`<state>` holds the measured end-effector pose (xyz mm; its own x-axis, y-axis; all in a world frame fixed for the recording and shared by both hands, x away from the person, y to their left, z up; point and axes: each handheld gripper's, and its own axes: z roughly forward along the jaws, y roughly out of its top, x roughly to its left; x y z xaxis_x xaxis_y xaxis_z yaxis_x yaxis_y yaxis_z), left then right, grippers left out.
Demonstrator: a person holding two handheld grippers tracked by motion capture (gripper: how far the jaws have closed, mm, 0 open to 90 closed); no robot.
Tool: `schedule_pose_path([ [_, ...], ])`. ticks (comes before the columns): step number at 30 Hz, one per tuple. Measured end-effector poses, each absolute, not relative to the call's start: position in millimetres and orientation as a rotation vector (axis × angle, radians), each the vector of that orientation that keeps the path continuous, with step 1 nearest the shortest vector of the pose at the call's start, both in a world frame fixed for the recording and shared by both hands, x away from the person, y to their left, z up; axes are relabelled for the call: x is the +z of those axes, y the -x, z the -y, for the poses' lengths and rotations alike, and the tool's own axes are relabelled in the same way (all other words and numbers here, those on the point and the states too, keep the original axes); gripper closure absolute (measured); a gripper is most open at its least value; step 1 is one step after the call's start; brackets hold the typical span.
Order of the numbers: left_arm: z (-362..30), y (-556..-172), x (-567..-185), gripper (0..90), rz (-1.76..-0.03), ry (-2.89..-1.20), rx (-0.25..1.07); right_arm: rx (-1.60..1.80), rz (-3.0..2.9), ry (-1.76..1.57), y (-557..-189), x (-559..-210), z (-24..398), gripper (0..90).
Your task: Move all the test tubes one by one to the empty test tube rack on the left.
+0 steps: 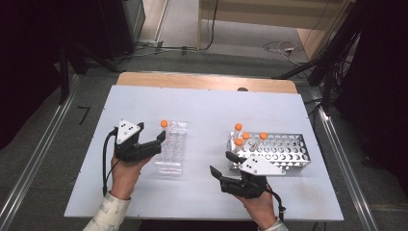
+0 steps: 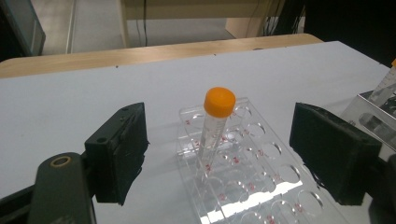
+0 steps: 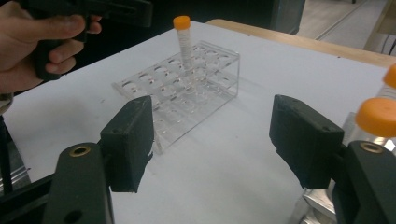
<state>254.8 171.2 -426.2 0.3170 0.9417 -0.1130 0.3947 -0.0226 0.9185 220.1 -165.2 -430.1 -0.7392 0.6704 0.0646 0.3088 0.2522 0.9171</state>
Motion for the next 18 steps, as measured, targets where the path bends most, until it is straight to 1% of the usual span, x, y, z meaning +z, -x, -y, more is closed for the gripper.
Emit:
schedule_pose_path([
  [18, -168, -246, -426, 18.8, -1.237, -1.605, 0.694, 1.42, -1.978, -1.03, -232, -418, 222, 29.6],
])
